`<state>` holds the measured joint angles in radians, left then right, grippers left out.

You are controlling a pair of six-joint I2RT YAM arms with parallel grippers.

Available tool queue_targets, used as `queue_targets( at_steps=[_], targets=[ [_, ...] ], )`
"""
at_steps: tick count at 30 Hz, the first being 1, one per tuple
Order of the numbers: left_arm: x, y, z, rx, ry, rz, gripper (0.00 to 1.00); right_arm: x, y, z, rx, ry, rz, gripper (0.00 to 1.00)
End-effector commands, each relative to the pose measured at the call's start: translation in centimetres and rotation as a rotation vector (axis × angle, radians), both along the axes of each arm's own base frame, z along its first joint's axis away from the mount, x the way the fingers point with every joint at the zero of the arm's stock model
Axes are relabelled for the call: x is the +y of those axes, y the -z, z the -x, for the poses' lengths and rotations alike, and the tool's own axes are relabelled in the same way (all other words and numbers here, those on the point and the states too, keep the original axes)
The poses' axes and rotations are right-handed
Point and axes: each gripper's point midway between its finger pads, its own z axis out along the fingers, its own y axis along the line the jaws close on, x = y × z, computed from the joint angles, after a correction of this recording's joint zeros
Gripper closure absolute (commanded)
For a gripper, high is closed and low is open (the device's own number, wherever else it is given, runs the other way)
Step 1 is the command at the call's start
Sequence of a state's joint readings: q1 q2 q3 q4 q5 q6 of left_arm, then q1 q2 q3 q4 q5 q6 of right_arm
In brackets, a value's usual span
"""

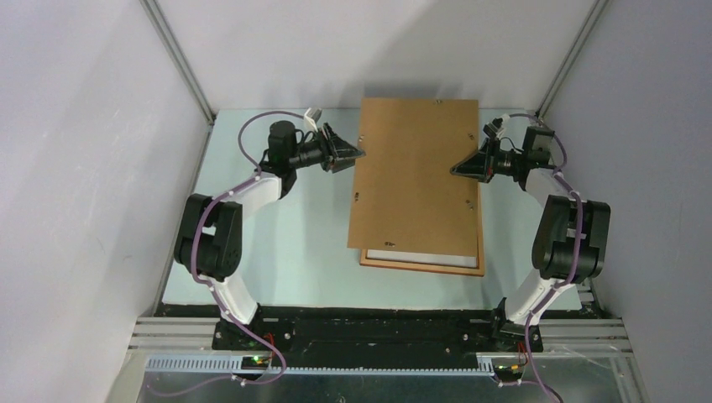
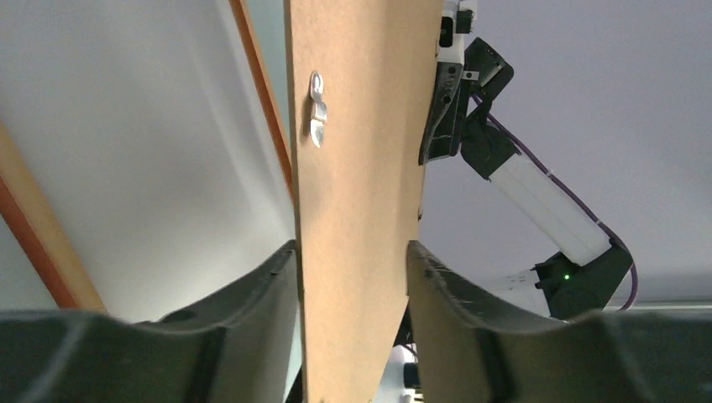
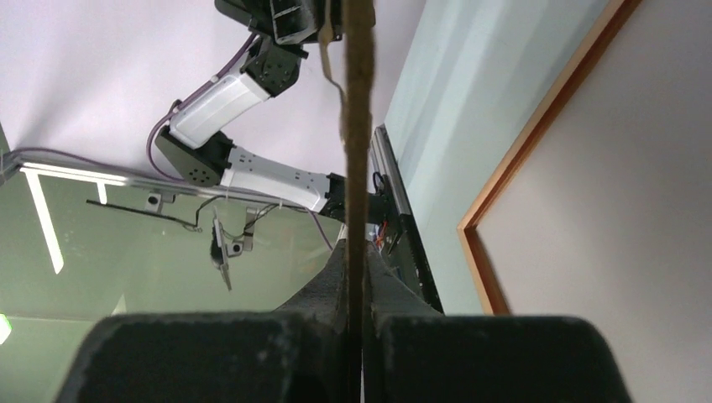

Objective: Put the photo into the frame
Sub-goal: Place the photo frame item in the photo frame.

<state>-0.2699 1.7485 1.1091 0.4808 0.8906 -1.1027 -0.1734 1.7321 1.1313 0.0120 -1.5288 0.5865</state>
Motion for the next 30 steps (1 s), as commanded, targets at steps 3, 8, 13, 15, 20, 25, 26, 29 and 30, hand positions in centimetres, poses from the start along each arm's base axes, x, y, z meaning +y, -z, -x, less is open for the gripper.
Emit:
queue_targets(
  at_steps=[3, 8, 13, 15, 20, 25, 26, 29, 30],
  targets=[
    [0.4, -1.2, -0.9, -0.115, -0.014, -0.069, 0.31, -1.5, -1.4, 0.6, -0.050, 0.057, 0.020, 1.00],
    [1.2, -1.0, -0.7, -0.132, -0.027, -0.154, 0.15, -2.2, -0.6, 0.9, -0.017, 0.080, 0.021, 1.00],
    [2.9, -1.2, -0.5, -0.192, -0.044, -0.299, 0.03, -3.6, 1.1, 1.2, 0.014, 0.121, 0.027, 1.00],
    [3.5, -1.7, -0.4, -0.245, -0.050, -0.355, 0.02, -4.1, 1.9, 1.3, 0.027, 0.139, 0.032, 1.00],
    [5.2, -2.5, -0.1, -0.365, -0.085, -0.472, 0.00, -4.7, 3.4, 2.1, 0.065, 0.144, 0.075, 1.00],
    [5.9, -3.1, 0.6, -0.408, -0.089, -0.526, 0.00, -5.1, 4.5, 2.9, 0.130, 0.099, 0.071, 1.00],
    [6.1, -3.2, 0.6, -0.416, -0.090, -0.535, 0.00, -5.2, 4.1, 3.2, 0.119, 0.090, 0.069, 1.00],
    [6.4, -3.0, 0.6, -0.419, -0.094, -0.560, 0.00, -5.8, 4.9, 3.3, 0.145, 0.088, 0.063, 1.00],
    [6.5, -2.9, 0.6, -0.416, -0.094, -0.564, 0.00, -5.9, 5.2, 3.4, 0.147, 0.087, 0.071, 1.00]
  ],
)
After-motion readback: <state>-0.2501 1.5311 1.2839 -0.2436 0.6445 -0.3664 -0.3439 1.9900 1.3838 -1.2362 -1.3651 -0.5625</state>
